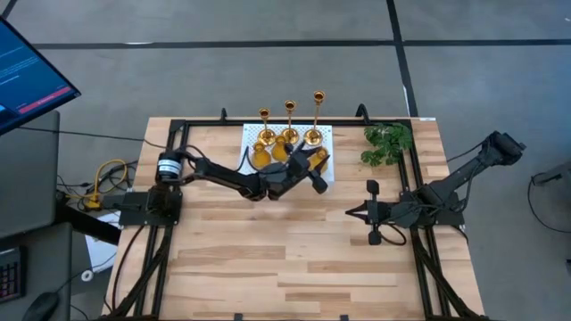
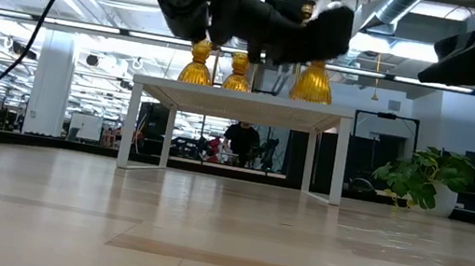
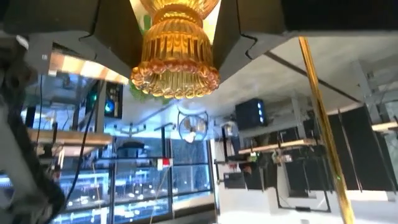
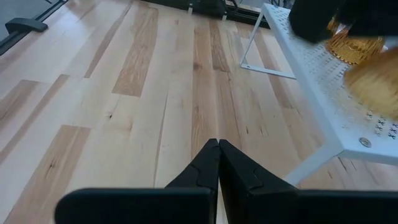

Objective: Pick & Place candle stick holders
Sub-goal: Put the yellow glass candle holder on the shelf aligned with the other yellow glass candle holders

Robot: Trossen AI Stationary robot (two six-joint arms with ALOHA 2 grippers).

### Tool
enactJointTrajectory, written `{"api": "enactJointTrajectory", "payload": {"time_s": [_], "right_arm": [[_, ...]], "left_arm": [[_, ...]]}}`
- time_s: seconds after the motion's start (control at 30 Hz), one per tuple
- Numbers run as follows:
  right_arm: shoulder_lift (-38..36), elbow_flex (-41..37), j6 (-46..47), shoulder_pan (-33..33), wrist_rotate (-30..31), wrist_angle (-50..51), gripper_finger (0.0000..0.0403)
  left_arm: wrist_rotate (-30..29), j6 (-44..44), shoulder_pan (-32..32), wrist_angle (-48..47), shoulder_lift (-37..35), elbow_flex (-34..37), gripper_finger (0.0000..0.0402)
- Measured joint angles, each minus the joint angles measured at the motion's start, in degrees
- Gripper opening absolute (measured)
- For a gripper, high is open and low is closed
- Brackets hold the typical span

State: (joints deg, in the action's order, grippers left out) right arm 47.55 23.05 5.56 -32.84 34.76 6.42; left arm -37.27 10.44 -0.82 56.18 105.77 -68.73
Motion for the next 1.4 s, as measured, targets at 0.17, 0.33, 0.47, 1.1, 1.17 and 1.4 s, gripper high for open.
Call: {"api": "enactJointTrajectory", "payload": {"time_s": [0.17,0.33,0.47,1.1,1.17,1.4], "right_arm": [[0.0,0.0,0.0,0.0,0.0,0.0,0.0],[0.0,0.0,0.3,0.0,0.0,0.0,0.0],[0.0,0.0,0.5,0.0,0.0,0.0,0.0],[0.0,0.0,0.5,0.0,0.0,0.0,0.0],[0.0,0.0,0.5,0.0,0.0,0.0,0.0],[0.0,0.0,0.5,0.0,0.0,0.0,0.0]], "left_arm": [[1.2,1.3,0.0,0.0,-2.6,0.0,0.0172],[1.5,1.3,0.0,-3.0,-3.4,-0.1,0.0171],[1.0,0.3,0.0,-4.2,-2.1,-0.1,0.0164],[0.3,-4.4,0.6,-7.2,-1.8,1.3,0.0158],[0.3,-4.5,0.7,-7.1,-1.8,1.4,0.0158],[0.3,-4.5,0.7,-7.1,-1.8,1.6,0.016]]}}
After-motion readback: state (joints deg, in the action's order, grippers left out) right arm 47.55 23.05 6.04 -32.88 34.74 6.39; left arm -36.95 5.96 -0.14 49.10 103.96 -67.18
